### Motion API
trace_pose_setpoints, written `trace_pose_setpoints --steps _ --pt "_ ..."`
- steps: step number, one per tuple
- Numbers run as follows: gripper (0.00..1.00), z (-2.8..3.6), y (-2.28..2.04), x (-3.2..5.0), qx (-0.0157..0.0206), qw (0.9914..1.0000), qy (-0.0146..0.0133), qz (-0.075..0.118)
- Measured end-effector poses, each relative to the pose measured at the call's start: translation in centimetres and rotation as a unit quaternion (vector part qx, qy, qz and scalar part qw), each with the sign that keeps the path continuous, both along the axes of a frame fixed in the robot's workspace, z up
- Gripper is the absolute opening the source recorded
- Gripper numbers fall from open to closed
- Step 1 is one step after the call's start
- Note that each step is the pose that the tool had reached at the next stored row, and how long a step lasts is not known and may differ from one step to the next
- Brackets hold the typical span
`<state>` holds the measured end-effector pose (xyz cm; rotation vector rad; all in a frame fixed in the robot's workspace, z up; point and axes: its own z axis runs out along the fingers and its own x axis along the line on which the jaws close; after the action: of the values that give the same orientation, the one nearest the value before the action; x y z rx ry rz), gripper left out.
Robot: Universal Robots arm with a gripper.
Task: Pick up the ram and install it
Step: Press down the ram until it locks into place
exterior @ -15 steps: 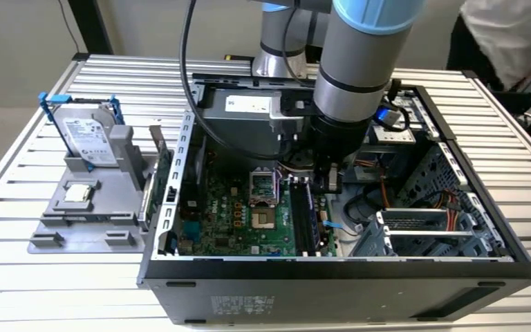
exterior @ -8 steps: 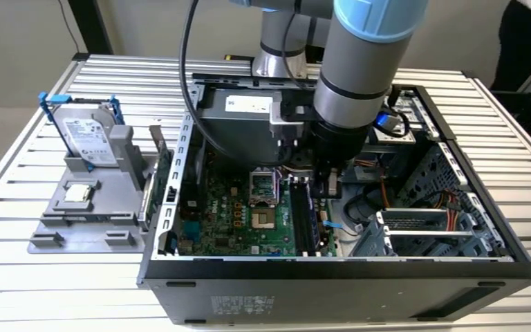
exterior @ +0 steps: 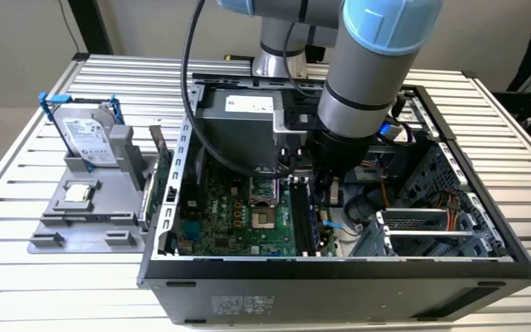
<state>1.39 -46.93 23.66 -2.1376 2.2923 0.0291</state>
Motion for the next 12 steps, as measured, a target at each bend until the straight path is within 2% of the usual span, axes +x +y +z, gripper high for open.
trace_pose_setpoints --steps 12 --pt "0.0 -2.06 -0.17 0.29 -0.0014 1.0 0.0006 0.0"
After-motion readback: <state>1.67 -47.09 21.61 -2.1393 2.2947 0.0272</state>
